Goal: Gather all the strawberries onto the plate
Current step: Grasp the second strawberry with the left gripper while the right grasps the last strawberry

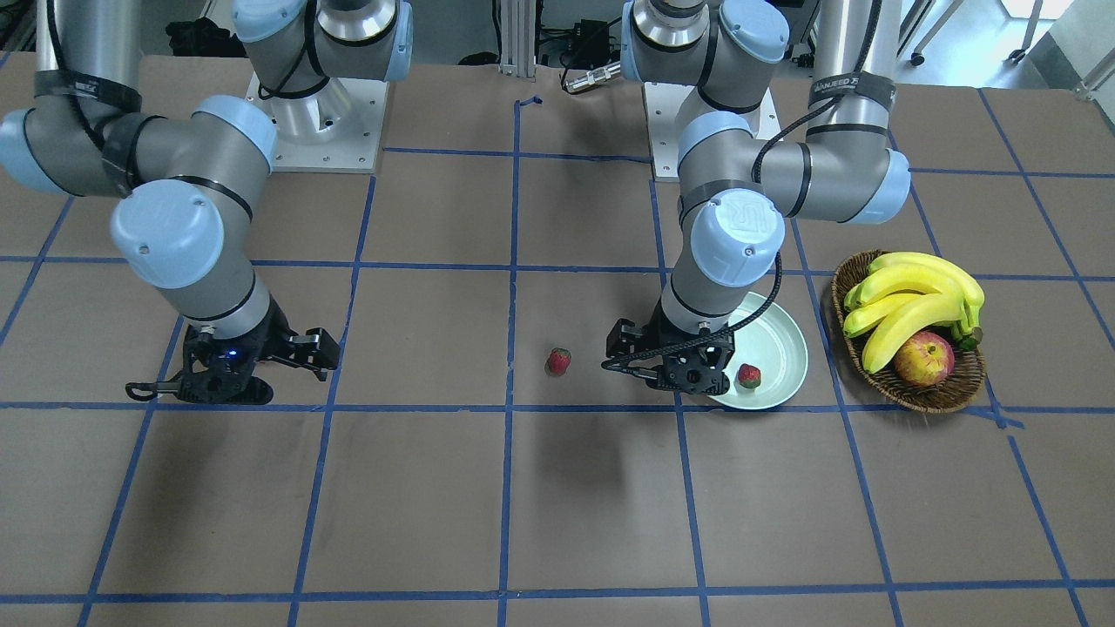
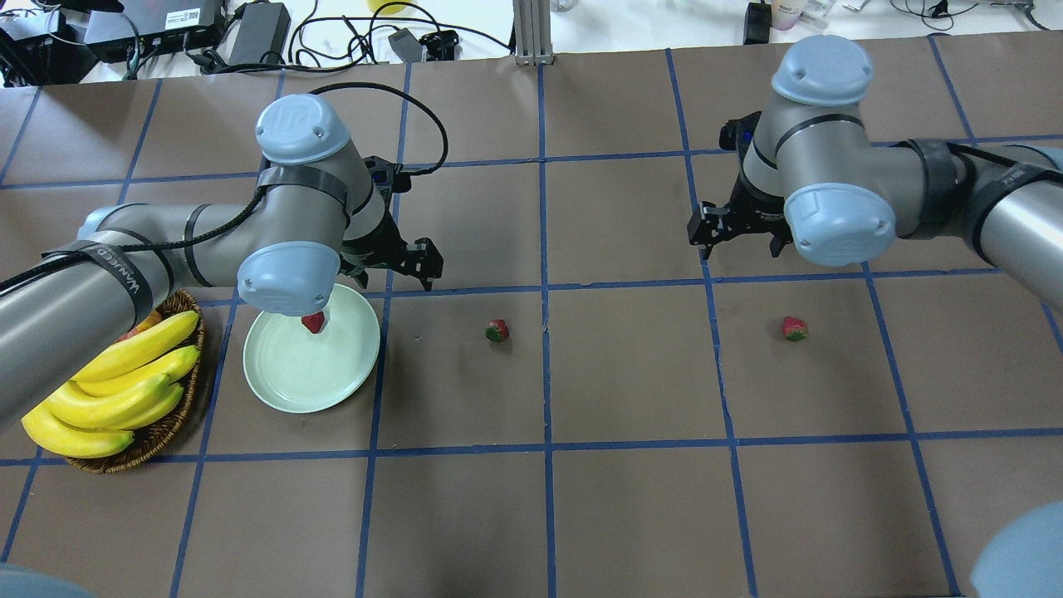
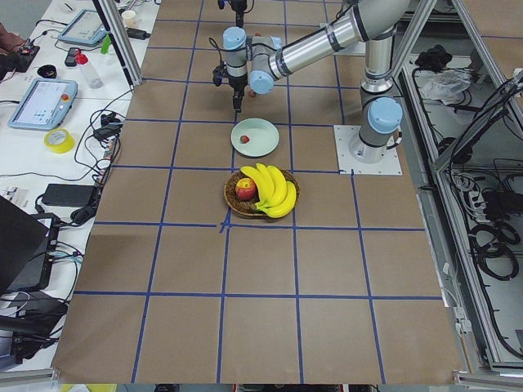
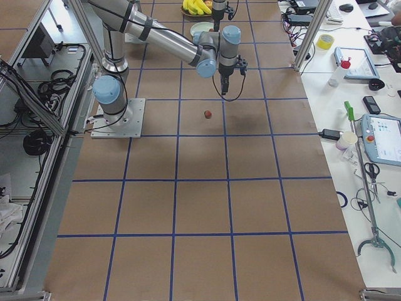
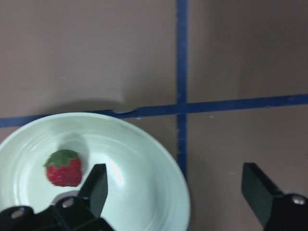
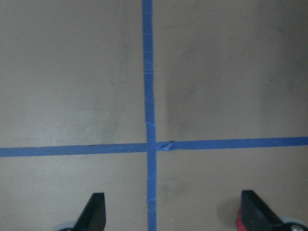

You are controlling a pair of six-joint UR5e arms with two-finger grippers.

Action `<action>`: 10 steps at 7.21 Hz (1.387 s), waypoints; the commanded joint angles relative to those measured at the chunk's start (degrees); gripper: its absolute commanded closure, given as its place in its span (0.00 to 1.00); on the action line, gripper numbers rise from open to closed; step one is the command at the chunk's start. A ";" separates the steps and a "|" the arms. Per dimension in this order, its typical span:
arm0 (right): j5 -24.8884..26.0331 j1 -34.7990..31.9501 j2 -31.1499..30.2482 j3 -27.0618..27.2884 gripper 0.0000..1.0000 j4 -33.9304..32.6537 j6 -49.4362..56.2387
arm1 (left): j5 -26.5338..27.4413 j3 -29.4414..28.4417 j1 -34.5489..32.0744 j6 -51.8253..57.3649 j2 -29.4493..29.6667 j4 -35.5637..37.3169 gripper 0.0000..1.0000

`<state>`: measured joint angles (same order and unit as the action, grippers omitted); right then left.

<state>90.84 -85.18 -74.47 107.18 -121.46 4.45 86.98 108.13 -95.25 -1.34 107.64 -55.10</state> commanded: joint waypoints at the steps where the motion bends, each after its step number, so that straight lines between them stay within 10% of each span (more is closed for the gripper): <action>1: 0.21 3.26 -1.11 2.50 0.04 -0.18 4.16 | -6.09 -0.20 -4.83 -9.08 1.68 1.04 0.00; 5: -0.40 7.92 0.64 15.69 0.12 -18.20 12.07 | -8.94 0.51 -7.75 -13.86 7.04 4.38 0.13; 6: -0.49 7.92 0.64 16.04 0.34 -17.94 12.16 | -7.72 0.51 -9.42 -14.73 7.84 4.39 0.13; 7: -0.49 7.92 0.64 16.22 0.70 -17.85 12.77 | -7.36 0.16 -9.61 -14.66 7.76 5.43 0.43; 8: -0.49 7.92 0.64 16.22 0.99 -17.41 13.21 | -6.22 0.50 -9.87 -14.74 7.84 5.44 0.53; 10: -0.05 7.92 0.55 16.05 1.00 -16.62 13.21 | -5.95 0.51 -9.96 -13.87 7.06 5.44 0.74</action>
<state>90.49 -77.26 -73.87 123.27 -138.51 17.59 80.77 108.60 -105.12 -15.54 115.24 -49.70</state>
